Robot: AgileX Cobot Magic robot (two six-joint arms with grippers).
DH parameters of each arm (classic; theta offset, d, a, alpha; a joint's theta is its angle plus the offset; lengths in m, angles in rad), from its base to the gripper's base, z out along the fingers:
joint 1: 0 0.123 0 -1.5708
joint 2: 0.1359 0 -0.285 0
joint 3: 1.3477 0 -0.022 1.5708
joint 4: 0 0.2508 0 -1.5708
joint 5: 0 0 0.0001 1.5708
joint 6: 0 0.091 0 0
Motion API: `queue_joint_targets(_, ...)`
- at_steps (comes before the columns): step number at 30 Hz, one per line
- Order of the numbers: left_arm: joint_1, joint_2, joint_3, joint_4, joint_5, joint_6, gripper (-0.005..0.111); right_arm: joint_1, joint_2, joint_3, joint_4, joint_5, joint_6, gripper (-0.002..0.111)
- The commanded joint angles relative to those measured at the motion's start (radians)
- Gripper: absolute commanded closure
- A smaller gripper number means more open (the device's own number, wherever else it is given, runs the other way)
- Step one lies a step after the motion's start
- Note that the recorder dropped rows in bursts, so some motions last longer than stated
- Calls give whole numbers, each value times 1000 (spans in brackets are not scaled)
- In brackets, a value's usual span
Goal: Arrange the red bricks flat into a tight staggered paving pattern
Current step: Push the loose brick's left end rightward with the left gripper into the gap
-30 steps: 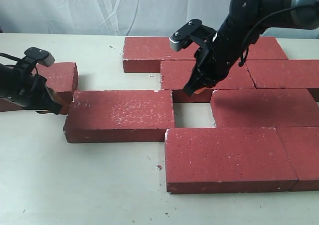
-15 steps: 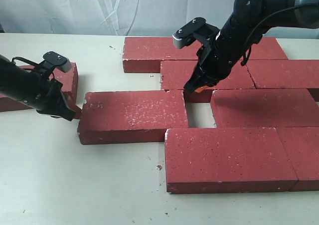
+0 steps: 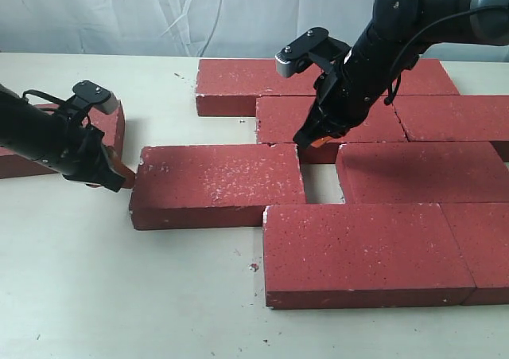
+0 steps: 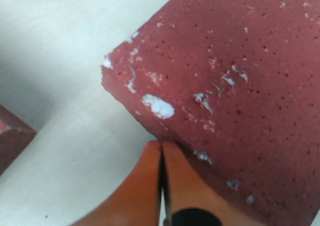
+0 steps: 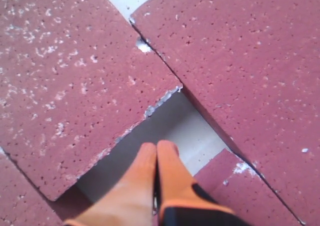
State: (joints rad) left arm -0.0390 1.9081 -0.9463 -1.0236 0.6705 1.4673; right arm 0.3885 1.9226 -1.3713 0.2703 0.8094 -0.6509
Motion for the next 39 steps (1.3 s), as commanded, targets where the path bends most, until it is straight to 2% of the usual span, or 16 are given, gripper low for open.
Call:
queue_joint_targets(1,-4,2,-1,-15,7,2,106,-5,-13,2,3,-7,1,109)
queue_joint_targets(29,-8,2,-1,-46,33,2,106,-5,-13,2,20,-13,1,109)
queue_joint_targets(39,-115,2,-22,-46,-56,11,106,-5,-13,2,20,-13,1,109)
